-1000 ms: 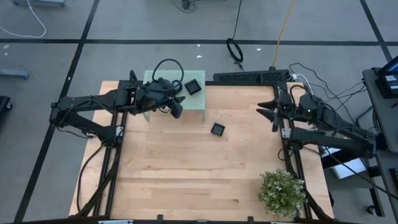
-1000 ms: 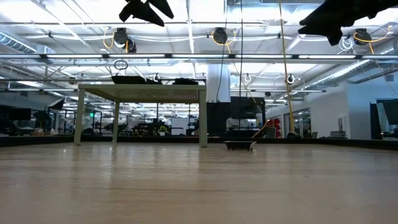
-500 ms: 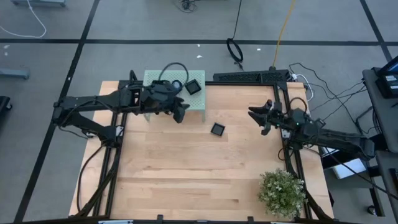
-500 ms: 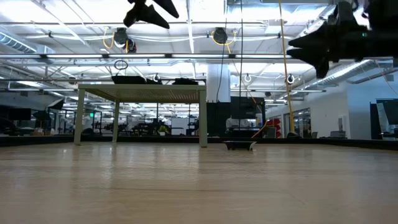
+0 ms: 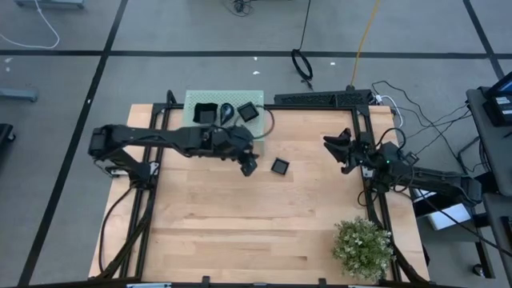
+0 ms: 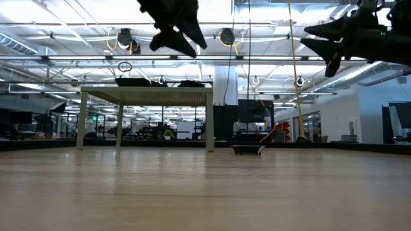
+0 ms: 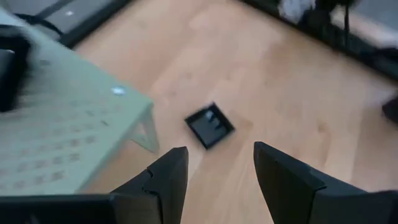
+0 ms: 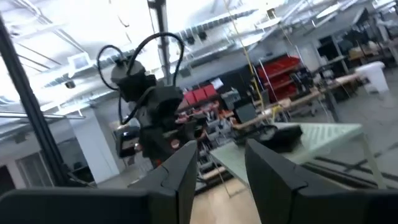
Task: Pick & Place Mini shaped plates
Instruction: Stack the square plate on top of the stacked square plates on the shelf
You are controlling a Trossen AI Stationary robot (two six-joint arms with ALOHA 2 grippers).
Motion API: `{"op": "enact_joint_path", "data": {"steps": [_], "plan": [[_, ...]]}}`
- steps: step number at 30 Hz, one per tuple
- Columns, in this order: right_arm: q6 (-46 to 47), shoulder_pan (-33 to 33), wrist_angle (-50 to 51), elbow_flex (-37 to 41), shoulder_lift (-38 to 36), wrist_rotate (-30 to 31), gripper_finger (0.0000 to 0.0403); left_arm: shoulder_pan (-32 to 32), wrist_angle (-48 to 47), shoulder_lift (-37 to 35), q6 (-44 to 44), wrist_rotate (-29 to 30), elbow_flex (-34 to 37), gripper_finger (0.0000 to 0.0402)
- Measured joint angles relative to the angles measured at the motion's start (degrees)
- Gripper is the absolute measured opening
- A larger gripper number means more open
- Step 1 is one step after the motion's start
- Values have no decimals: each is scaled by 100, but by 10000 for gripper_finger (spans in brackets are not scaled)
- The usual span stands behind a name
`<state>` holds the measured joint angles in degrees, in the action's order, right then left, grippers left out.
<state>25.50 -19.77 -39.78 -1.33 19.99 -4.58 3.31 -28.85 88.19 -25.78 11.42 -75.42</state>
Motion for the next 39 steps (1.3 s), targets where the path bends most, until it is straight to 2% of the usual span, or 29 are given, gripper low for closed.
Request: {"op": "enact_joint_path", "data": {"steps": [7, 13, 20, 26, 30, 35, 39], "plan": [[67, 0, 199, 7, 18, 0, 125, -140, 510, 843, 1212, -762, 0, 186], [-61, 0, 275, 9, 67, 2, 125, -248, 826, 1477, 2374, -817, 2, 186], [-258, 0, 323, 16, 83, 3, 125, -271, 2096, 2197, 3674, -815, 3, 186], [-260, 0, 328, 16, 83, 2, 125, -271, 3196, 2809, 3818, -806, 0, 186], [-260, 0, 329, 16, 83, 2, 125, -271, 3246, 3086, 3746, -733, 2, 186], [-260, 0, 336, 16, 83, 4, 125, -266, 3211, 3372, 3734, -60, 2, 186], [-260, 0, 336, 18, 83, 2, 125, -264, 3154, 3465, 3660, 251, 2, 186]]}}
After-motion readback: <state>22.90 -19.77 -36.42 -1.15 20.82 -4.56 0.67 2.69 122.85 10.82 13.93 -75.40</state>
